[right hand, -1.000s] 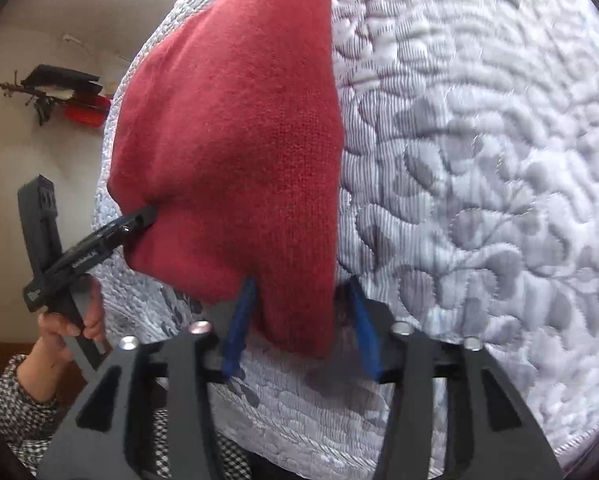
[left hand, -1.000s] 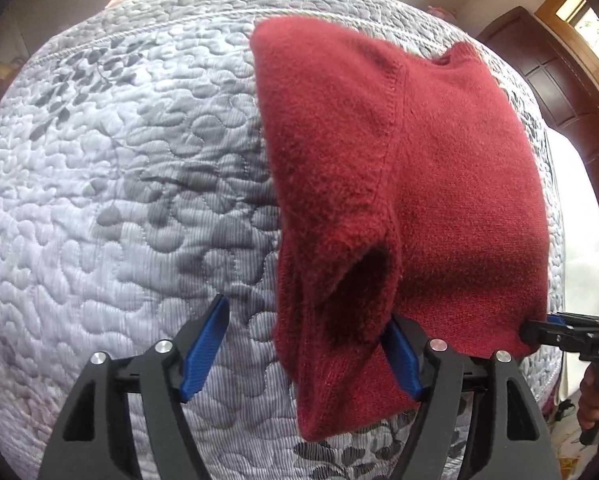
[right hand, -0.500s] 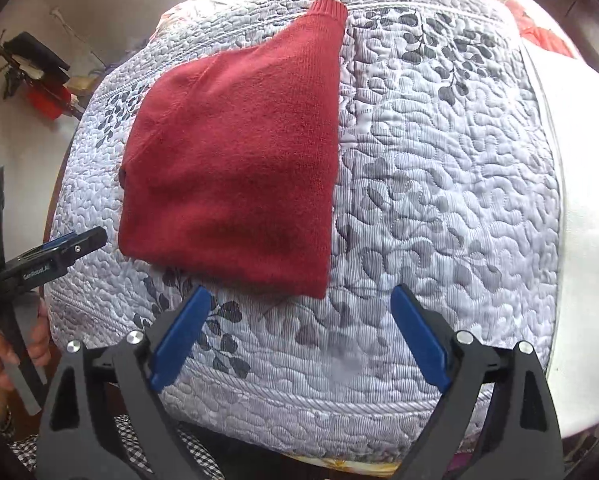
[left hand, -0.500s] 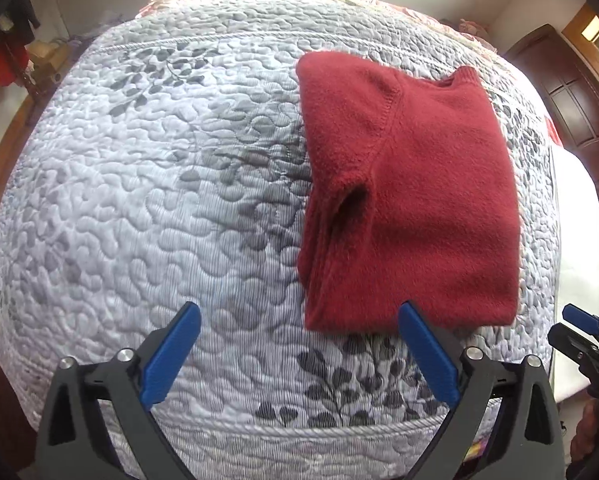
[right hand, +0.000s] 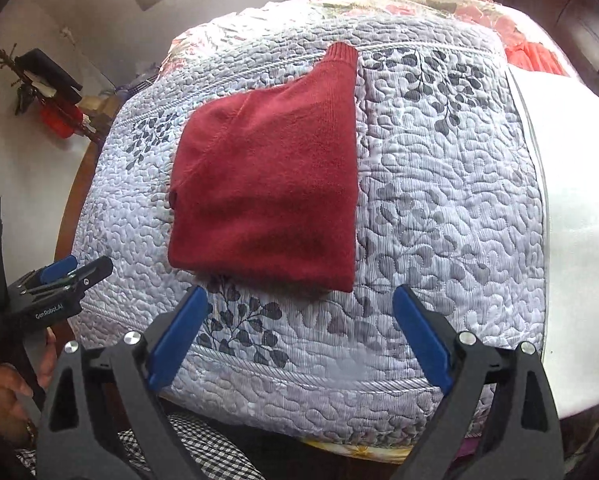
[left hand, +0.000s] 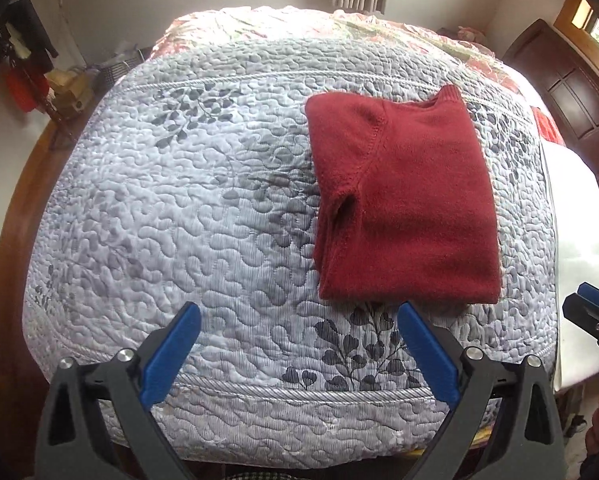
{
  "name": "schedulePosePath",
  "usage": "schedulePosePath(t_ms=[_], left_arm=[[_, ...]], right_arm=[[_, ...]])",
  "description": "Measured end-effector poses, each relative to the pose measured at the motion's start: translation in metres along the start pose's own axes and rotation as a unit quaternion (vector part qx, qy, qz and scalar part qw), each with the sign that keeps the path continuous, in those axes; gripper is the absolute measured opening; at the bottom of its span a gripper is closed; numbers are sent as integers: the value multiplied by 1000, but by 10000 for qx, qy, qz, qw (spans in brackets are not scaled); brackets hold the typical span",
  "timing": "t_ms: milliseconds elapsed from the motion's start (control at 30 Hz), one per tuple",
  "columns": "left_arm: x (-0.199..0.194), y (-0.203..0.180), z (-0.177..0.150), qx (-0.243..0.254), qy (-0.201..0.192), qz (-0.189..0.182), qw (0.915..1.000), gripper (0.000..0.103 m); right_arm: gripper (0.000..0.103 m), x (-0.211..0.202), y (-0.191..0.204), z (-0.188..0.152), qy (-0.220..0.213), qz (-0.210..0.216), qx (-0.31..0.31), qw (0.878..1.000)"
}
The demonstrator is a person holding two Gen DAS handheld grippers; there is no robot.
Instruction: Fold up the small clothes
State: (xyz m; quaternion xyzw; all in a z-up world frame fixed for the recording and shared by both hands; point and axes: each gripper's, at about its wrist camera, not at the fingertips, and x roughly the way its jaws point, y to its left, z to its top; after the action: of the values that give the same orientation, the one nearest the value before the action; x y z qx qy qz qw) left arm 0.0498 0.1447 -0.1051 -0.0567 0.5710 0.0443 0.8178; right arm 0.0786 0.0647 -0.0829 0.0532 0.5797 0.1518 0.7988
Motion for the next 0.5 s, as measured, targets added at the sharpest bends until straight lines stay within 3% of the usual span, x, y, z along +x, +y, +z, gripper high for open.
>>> schedulePosePath(t_ms=[500], left_arm=[[-45,-10,-9,185,-133,70,9997,99]], right_arm=[[97,-35,33,-4,-116,-254,-240,9993]])
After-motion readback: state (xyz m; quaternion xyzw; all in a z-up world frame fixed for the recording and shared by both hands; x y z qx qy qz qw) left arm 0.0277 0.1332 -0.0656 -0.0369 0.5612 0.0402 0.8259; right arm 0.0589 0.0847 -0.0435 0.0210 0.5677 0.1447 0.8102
